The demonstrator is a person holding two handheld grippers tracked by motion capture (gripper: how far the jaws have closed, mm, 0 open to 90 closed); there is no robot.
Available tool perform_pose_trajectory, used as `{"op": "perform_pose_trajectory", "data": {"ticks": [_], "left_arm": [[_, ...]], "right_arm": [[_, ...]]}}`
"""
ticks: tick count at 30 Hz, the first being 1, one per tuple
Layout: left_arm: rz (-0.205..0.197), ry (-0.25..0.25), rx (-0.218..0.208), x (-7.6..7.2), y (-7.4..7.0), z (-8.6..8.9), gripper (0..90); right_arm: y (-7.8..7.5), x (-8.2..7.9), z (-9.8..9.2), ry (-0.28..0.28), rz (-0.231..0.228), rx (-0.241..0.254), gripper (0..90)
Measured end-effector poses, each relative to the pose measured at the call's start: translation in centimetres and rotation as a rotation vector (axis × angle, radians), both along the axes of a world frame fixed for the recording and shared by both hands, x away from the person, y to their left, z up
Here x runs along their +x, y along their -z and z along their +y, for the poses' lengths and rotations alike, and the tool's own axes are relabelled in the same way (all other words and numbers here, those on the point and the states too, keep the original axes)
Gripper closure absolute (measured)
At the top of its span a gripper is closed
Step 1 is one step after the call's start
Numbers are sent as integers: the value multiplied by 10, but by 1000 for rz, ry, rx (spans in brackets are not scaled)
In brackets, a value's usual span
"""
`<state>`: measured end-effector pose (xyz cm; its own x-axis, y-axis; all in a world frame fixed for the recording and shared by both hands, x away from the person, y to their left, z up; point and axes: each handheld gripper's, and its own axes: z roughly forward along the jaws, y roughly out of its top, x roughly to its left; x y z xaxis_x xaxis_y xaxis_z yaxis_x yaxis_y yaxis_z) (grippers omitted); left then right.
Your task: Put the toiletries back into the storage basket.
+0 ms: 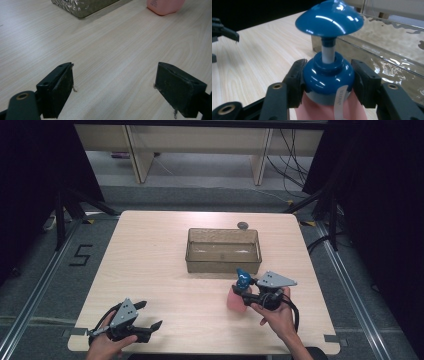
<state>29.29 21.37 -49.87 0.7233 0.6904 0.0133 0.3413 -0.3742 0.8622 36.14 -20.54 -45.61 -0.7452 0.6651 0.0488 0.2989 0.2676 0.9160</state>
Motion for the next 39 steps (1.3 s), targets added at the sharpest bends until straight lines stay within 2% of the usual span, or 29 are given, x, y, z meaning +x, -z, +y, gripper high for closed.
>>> {"op": "perform_pose_trajectory", "data": {"ticks": [3, 4, 6, 7, 10, 11, 13, 15, 16, 17, 18, 19, 20, 21, 22, 25, 28, 33, 36, 39], "left_arm": [[4, -3, -7, 0, 0, 0, 148], [0, 0, 10, 1, 0, 1, 148], [2, -1, 5, 0, 1, 0, 148], [3, 2, 13, 0, 1, 1, 148], [4, -2, 3, 1, 1, 1, 148], [4, -4, 3, 1, 1, 1, 148], [5, -4, 7, 1, 0, 1, 148], [6, -10, 3, 1, 0, 1, 148], [2, -7, 1, 1, 0, 1, 148], [4, -9, 7, 1, 0, 1, 148], [5, -6, 4, 1, 1, 1, 148], [5, -6, 4, 1, 1, 1, 148], [5, -13, -7, 1, 1, 1, 148], [-4, -1, 25, 3, 0, 3, 148], [2, -8, 4, 1, 1, 1, 148], [6, -8, 1, 0, 1, 1, 148], [4, -6, 2, 1, 0, 2, 148], [1, -10, -1, 1, 0, 2, 148], [2, -16, 2, 1, 0, 3, 148], [0, -15, 9, 1, 0, 3, 148]], "right_arm": [[-1, -2, 2, 2, -20, -7, 517], [-3, -4, 3, 17, -35, -27, 526], [-4, -5, 4, 19, -45, -43, 533], [-5, -7, 5, 32, -16, -37, 533], [-5, -6, 5, 27, -39, -52, 534], [-6, -7, 5, 42, -19, -46, 534], [-7, -7, 6, 38, -26, -54, 535], [-8, -8, 7, 45, -17, -34, 535], [-10, -7, 5, 39, -34, -49, 535], [-11, -7, 6, 36, -33, -41, 535], [-11, -6, 5, 44, -61, -38, 535], [-13, -5, 5, 32, -59, -42, 535], [-13, -6, 6, 34, -40, -22, 535], [-15, -5, 6, 34, -38, -40, 535], [-16, -4, 5, 40, -65, -45, 535], [-17, -4, 8, 33, -38, -36, 535], [-21, -2, 10, 38, -66, -37, 535], [-27, 1, 12, 29, -69, -27, 535], [-31, 2, 14, 25, -52, -20, 535], [-35, 5, 14, 18, -80, -24, 535]]}}
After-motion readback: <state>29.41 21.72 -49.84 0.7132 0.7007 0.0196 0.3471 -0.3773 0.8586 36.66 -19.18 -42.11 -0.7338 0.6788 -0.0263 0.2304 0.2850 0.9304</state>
